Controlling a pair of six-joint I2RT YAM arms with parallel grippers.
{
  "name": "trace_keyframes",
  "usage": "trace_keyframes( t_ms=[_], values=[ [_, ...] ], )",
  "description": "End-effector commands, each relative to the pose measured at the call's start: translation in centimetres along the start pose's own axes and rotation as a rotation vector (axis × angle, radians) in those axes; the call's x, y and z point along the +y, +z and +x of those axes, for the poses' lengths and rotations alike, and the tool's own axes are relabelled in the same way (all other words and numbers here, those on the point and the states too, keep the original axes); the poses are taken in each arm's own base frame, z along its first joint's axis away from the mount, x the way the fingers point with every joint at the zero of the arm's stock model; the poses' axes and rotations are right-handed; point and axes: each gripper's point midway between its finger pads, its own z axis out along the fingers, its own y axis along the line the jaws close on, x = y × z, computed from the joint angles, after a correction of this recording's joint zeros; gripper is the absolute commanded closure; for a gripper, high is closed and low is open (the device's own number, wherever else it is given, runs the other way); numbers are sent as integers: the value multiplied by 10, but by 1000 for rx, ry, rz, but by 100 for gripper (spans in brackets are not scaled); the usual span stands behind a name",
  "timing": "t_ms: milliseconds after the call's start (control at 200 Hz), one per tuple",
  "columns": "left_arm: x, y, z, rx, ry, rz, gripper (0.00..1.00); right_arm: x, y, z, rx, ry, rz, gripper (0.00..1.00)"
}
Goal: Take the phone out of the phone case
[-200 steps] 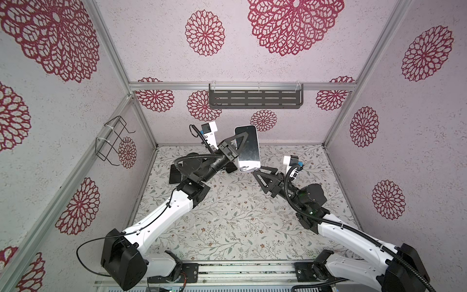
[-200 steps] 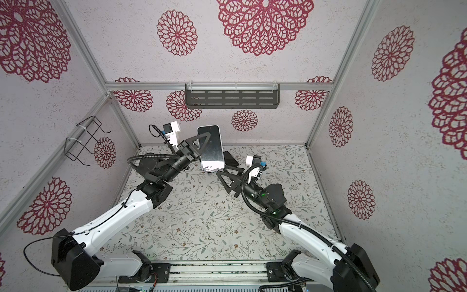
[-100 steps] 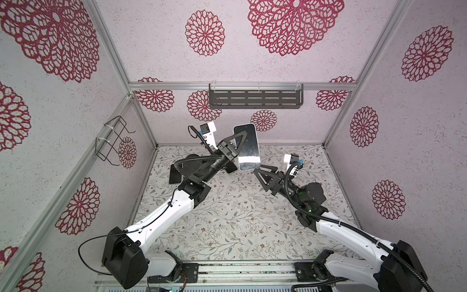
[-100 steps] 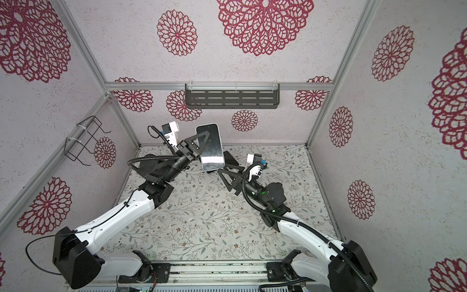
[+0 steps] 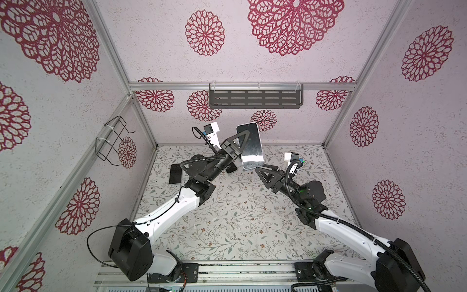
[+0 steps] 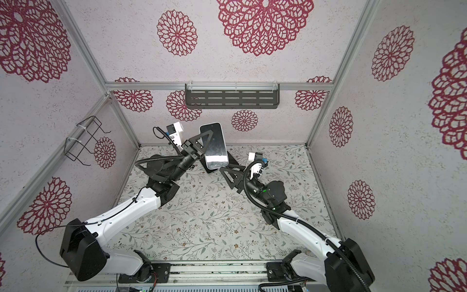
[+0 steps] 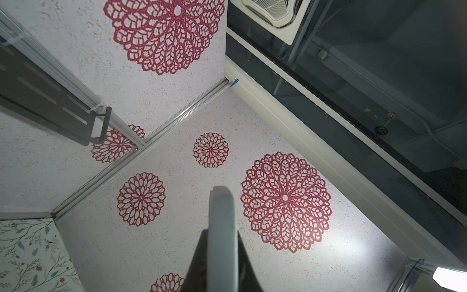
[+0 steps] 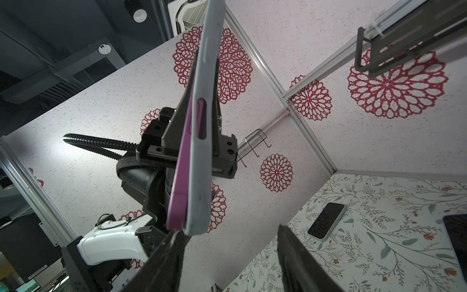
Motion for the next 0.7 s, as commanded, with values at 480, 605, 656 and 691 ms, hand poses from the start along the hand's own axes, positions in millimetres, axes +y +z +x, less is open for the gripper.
trace_keyframes(
  t_ms=[480, 605, 656, 691],
  values=[
    [-21, -3, 46, 184, -111, 11, 100, 3, -9, -33, -81, -12, 45, 55],
    [-3, -5, 48, 184, -125, -46, 100, 15, -11, -27, -44, -8, -2, 64],
    [1, -6, 47, 180, -130, -57, 100, 17, -12, -25, -34, -3, -12, 69],
    [4, -7, 46, 174, -131, -65, 100, 19, -14, -25, -32, 1, -16, 73]
  ],
)
